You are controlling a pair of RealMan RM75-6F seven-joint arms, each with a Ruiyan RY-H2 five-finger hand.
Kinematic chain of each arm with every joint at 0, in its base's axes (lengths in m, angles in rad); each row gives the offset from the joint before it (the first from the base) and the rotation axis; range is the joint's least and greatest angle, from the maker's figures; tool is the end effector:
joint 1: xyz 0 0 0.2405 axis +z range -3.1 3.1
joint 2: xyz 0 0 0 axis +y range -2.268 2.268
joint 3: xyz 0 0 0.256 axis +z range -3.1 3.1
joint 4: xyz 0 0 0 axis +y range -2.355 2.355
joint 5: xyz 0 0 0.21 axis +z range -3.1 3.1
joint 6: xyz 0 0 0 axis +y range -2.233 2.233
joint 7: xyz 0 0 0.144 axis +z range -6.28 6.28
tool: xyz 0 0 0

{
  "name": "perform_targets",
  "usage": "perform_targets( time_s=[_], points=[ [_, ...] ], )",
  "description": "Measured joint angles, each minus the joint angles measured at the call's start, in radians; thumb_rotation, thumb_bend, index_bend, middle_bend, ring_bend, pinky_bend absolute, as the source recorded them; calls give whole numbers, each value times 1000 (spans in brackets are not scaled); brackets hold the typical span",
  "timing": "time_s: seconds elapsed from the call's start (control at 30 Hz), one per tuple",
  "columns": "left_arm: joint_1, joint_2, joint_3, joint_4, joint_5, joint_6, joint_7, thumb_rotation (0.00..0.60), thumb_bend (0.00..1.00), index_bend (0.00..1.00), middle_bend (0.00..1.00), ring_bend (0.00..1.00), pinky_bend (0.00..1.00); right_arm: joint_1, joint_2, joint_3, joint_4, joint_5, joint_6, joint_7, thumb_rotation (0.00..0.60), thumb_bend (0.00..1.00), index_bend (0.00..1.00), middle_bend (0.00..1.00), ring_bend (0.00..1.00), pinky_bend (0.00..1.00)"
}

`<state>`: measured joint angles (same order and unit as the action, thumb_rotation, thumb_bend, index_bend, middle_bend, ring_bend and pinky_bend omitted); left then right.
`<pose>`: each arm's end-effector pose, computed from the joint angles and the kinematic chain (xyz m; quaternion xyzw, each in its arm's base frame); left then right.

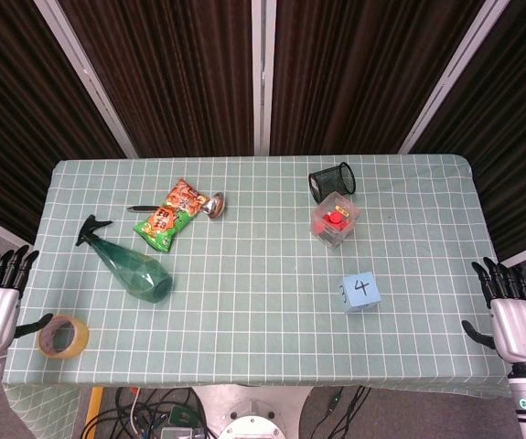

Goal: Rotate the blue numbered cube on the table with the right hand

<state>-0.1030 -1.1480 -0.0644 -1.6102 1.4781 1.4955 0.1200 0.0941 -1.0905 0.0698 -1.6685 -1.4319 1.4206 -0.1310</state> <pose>-0.3066 0.1894 0.1545 -0.6031 -0.3531 -0.3709 0.6116 -0.3108 -0.1869 0.1606 0.6056 -0.3829 0.3382 0.6101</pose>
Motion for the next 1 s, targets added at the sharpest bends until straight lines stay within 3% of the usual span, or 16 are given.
perform_targets(
  time_s=[0.23,0.3,0.37,0.4,0.47,0.57,0.67,0.73,0.77,0.87,1.0],
  points=[
    [0,-3,3,-1,-4,-6,1,600,0,35,17,0,44,4,-1,0,6,-6,-2,3,600,169,0,0,0,0],
    [-2,-4,3,0,-5,-10,0,600,0,35,17,0,44,6,-1,1,7,-7,-3,7,600,361,0,0,0,0],
    [-4,-4,2,0,-8,-15,0,600,0,35,17,0,44,6,-1,3,6,-3,-3,11,600,725,0,0,0,0],
    [-7,-3,2,-2,-10,-20,0,600,0,35,17,0,44,6,-2,6,5,-1,-2,11,600,855,0,0,0,5],
    [-10,2,1,-5,-9,-24,1,600,0,34,17,0,44,7,-2,7,3,0,-2,8,600,997,0,9,0,67],
    [-13,6,2,-9,-6,-26,2,600,0,35,17,0,44,9,-1,11,-2,5,-2,12,600,1000,0,129,100,253],
    [-12,4,4,-10,-2,-23,0,600,0,35,17,0,44,11,-4,13,0,3,0,5,600,1000,0,396,425,560],
    [-11,-2,5,-7,-1,-22,0,600,0,35,17,0,44,14,-2,9,3,-6,-6,6,600,1000,0,580,583,670],
    [-11,-6,6,-6,-1,-22,-1,600,0,34,17,0,44,16,1,7,3,-8,-12,7,600,1000,0,672,637,698],
    [-12,-14,10,-2,-1,-29,-3,600,0,35,17,0,44,23,9,0,5,-8,-36,7,600,1000,0,809,726,729],
    [-16,-13,11,2,-2,-35,3,600,0,34,17,0,44,34,22,-9,5,10,-84,4,600,1000,0,879,798,744]
  ],
)
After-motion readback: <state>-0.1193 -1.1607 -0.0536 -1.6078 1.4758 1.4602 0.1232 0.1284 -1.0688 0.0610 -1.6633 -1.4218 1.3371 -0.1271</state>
